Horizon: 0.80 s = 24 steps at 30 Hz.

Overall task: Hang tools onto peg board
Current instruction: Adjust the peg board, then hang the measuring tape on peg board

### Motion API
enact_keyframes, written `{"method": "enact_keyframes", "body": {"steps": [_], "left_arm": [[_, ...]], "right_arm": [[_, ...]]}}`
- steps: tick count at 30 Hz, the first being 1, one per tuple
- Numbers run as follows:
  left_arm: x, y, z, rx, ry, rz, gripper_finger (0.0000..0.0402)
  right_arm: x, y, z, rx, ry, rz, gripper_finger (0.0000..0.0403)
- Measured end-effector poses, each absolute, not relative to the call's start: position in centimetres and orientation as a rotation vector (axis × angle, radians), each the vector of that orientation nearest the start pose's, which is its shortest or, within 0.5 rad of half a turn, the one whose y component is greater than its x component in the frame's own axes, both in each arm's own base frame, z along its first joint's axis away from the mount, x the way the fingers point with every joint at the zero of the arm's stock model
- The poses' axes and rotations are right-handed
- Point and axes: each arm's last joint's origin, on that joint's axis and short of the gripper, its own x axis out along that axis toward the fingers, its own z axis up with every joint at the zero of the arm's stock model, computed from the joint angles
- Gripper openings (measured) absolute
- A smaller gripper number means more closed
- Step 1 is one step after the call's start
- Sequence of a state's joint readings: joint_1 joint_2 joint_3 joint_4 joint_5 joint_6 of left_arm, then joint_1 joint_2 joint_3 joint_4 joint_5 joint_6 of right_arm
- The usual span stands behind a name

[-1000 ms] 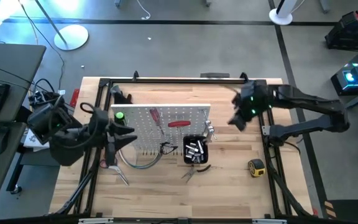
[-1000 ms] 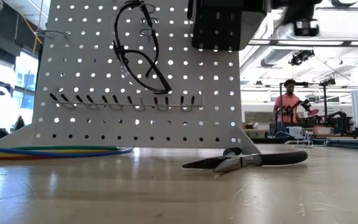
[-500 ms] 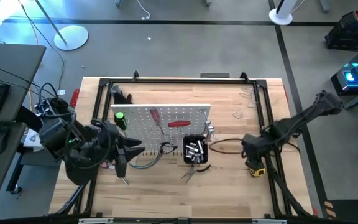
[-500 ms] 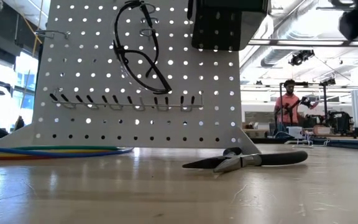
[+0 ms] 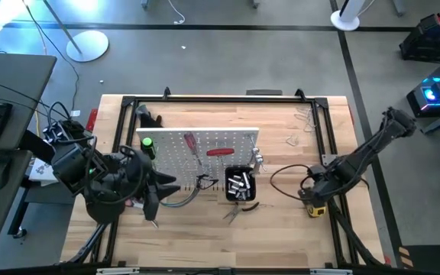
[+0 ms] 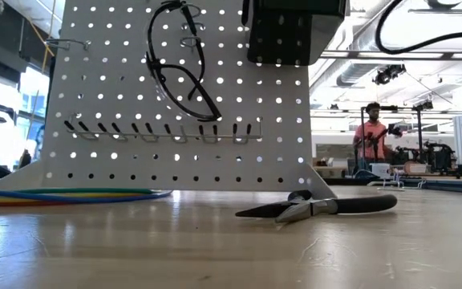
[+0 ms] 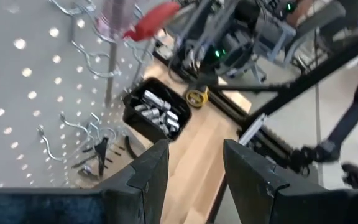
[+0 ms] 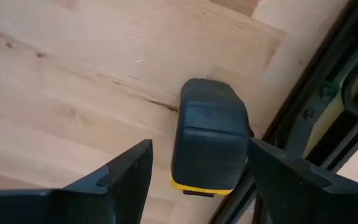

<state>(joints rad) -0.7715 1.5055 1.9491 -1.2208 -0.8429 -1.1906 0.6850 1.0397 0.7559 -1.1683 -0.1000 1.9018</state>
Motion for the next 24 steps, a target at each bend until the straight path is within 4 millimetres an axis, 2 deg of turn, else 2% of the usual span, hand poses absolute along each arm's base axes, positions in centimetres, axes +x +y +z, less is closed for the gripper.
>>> {"method": "enact_keyframes", "body": {"steps": [11,20,24], "left_arm": [[20.1,-16.9,46.3,-0.478,0.529,0.23,0.0145],[20.1,-16.9,46.4,-0.499,0.52,0.242,0.0145],[20.1,-16.9,46.4,-0.526,0.517,0.249,0.0145]], "right_arm": [[10.2,11.3,22.3,1.246,1.363,-1.041,0.0255],[10.7,12.2,21.3,1.164,1.341,-1.068,0.0255],[10.7,12.4,20.6,1.105,1.383,-1.13,0.0255]]}}
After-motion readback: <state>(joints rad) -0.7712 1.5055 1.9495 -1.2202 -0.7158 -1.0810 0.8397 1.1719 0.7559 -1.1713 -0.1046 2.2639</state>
